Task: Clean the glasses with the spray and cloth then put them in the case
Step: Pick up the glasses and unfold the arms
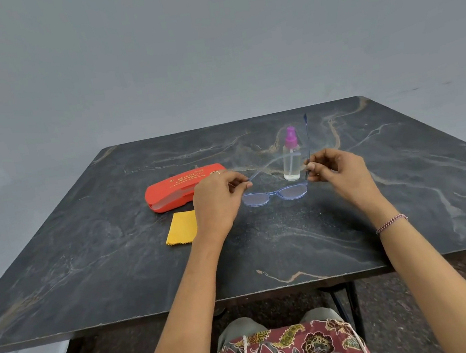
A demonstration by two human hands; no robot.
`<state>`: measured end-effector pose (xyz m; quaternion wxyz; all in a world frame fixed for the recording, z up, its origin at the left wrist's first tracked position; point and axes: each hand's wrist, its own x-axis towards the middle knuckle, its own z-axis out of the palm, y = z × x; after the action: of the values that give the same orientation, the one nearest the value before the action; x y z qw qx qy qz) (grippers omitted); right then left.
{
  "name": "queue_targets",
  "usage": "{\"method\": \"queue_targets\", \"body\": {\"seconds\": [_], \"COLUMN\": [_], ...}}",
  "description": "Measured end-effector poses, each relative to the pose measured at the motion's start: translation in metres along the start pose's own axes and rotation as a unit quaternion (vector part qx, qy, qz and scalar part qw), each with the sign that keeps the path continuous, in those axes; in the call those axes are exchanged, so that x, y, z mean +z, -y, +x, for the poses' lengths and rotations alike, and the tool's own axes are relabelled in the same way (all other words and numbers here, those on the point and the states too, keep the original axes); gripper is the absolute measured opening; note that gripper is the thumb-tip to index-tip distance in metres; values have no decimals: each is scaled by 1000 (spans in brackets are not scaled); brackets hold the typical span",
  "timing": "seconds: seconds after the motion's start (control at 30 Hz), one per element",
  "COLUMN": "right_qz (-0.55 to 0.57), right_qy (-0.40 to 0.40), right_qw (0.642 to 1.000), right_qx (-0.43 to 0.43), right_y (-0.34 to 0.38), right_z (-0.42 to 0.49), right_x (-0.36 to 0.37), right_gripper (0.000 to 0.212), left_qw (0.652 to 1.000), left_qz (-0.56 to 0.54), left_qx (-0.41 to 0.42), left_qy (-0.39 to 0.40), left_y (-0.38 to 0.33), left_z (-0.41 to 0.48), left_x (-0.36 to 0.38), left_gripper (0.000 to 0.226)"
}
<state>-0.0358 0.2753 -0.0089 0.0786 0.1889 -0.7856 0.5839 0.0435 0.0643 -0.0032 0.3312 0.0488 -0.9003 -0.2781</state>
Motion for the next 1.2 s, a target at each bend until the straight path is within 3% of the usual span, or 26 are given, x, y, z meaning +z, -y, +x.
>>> {"method": "queue_targets", "body": {"seconds": [0.17, 0.33, 0.53, 0.7, 0.87, 0.97, 1.1, 1.2], "right_qz": [39, 60, 95, 101, 58, -24, -97, -126], "right_qy": [-22, -19, -27, -34, -67, -88, 27, 63], "right_qw": [999, 998, 995, 994, 993, 984, 981, 977], "right_qx": [3, 7, 14, 10, -82, -152, -165, -159], "right_y": [0, 2, 1, 4, 21, 21, 0, -10], "right_z": [0, -1, 1, 5, 21, 36, 46, 50], "right_x": [-2, 0, 0, 3, 0, -3, 3, 9], "right_gripper": [9, 11, 10, 12, 14, 27, 60, 79], "left_qw": [977, 946, 936, 918, 894, 866, 835, 827], "left_qz": [-174, -280, -297, -342, -396, -443, -493, -505], "left_qx": [-111, -163, -190, -201, -205, -221, -224, -224], "left_qy": [-55, -31, 20, 14, -31, -70, -94, -101], "left_y": [6, 7, 14, 10, 9, 14, 16, 15], "left_z": [5, 2, 0, 0, 1, 3, 3, 3], "left_x": [-3, -3, -3, -7, -11, -13, -15, -15], "left_gripper": [10, 7, 15, 12, 11, 9, 7, 7]}}
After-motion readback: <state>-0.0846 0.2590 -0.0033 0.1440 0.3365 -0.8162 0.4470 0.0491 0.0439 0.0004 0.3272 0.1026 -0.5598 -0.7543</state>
